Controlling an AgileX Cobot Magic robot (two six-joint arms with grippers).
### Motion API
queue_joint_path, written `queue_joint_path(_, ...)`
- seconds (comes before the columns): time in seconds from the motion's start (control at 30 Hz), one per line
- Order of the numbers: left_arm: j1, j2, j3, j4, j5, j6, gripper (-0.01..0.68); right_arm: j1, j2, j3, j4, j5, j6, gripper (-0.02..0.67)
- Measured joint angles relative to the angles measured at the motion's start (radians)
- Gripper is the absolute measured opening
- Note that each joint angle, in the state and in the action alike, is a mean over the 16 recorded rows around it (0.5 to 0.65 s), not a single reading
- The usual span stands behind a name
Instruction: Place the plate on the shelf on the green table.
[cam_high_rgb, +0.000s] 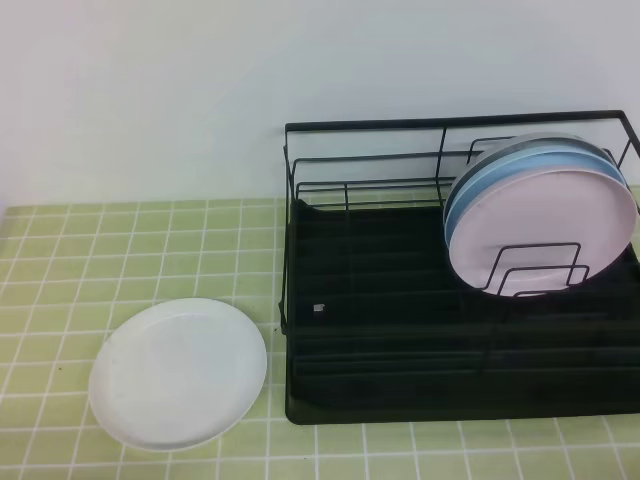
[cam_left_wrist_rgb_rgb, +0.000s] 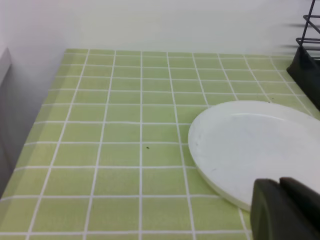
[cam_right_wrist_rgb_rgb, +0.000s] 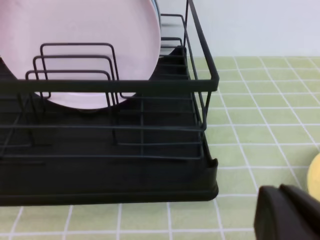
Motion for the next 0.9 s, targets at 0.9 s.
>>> queue_joint_path(0.9, 0.000, -0.002, 0.000, -1.107, -0.240, 0.000, -0.003, 0.000, 0.000, -0.001, 0.369, -0.463, 0.184, -0.002)
